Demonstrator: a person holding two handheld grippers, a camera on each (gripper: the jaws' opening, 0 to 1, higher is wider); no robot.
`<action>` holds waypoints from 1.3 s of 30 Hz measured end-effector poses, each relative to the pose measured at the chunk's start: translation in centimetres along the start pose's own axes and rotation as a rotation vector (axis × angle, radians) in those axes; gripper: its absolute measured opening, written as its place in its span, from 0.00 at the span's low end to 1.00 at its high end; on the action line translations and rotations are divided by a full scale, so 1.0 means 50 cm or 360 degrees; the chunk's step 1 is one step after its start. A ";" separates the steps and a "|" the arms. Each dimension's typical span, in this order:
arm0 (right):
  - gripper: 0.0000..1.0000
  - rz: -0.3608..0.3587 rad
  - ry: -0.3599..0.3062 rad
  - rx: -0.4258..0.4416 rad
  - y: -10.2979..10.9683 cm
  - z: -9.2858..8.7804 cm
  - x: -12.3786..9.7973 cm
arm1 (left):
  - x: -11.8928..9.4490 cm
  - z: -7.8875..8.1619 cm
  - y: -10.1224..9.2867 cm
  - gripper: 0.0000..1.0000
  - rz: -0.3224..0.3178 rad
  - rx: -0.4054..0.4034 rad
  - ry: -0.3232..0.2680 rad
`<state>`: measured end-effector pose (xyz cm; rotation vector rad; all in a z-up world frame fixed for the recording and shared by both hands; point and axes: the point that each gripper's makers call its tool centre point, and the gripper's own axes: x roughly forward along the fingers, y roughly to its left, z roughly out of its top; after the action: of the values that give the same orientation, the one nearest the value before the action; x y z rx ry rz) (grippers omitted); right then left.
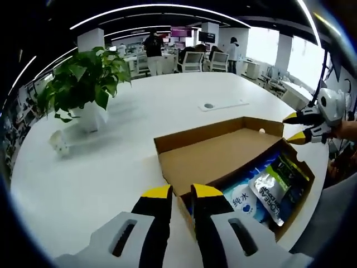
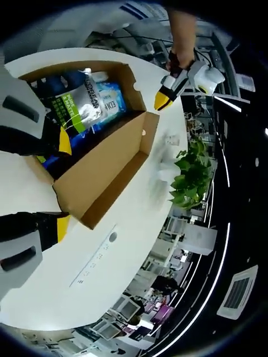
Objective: Operate the shoe box by opening the lid, removing the specified soft item, and placing it in the target area until the item is outside and the box remains undamaged.
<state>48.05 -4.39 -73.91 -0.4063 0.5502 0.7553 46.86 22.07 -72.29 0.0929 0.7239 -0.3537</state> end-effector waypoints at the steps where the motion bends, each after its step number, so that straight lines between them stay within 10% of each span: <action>1: 0.37 0.0003 -0.0005 -0.0002 0.003 0.002 -0.003 | -0.002 0.000 -0.003 0.14 -0.0003 0.0001 -0.0001; 39: 0.61 0.0208 -0.0065 -0.0298 0.122 -0.015 -0.069 | 0.008 -0.084 -0.195 0.26 -0.0312 0.0042 0.0133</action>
<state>41.24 -2.57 -73.32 -0.5306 0.4724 0.9426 41.08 13.69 -75.31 0.0621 0.8135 -0.5493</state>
